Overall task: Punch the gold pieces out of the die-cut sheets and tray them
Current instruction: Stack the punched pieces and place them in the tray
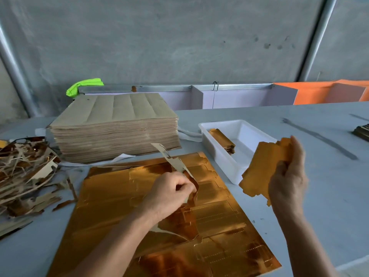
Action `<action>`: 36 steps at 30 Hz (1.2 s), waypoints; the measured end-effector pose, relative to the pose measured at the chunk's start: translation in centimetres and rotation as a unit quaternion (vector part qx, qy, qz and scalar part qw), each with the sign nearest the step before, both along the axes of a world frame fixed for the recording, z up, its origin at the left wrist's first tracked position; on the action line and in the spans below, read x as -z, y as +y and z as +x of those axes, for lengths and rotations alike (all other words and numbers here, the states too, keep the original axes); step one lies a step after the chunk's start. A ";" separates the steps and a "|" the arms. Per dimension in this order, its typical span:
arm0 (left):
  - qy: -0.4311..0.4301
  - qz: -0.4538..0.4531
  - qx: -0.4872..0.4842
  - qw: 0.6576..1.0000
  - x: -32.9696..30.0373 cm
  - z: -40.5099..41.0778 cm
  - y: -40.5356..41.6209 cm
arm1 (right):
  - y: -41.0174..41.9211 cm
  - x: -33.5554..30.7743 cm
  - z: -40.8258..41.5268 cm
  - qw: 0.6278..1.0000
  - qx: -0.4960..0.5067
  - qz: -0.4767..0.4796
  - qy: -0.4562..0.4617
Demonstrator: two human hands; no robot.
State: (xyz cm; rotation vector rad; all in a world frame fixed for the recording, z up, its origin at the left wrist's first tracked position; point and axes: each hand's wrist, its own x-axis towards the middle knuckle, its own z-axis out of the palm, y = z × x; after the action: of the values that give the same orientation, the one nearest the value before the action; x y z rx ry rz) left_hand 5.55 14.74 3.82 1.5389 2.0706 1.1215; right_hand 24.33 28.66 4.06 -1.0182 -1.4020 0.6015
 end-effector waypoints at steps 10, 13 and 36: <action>-0.307 0.079 -0.075 0.945 -0.7 0.6 0.1 | -3.5 1.9 -6.6 0.886 -0.069 0.228 -0.398; -0.313 0.060 -0.066 0.945 -0.7 0.2 0.0 | -4.0 2.8 -8.1 0.868 -0.100 0.213 -0.436; -0.249 0.142 -0.247 0.926 -1.8 -1.4 -0.9 | -4.5 3.6 -10.7 0.950 -0.155 0.139 -0.234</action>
State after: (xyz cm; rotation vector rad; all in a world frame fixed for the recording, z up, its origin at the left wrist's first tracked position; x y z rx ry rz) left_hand 4.10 13.79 5.65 0.7011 2.0267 1.8362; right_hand 13.64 24.14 0.50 -0.7428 -2.0296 0.3791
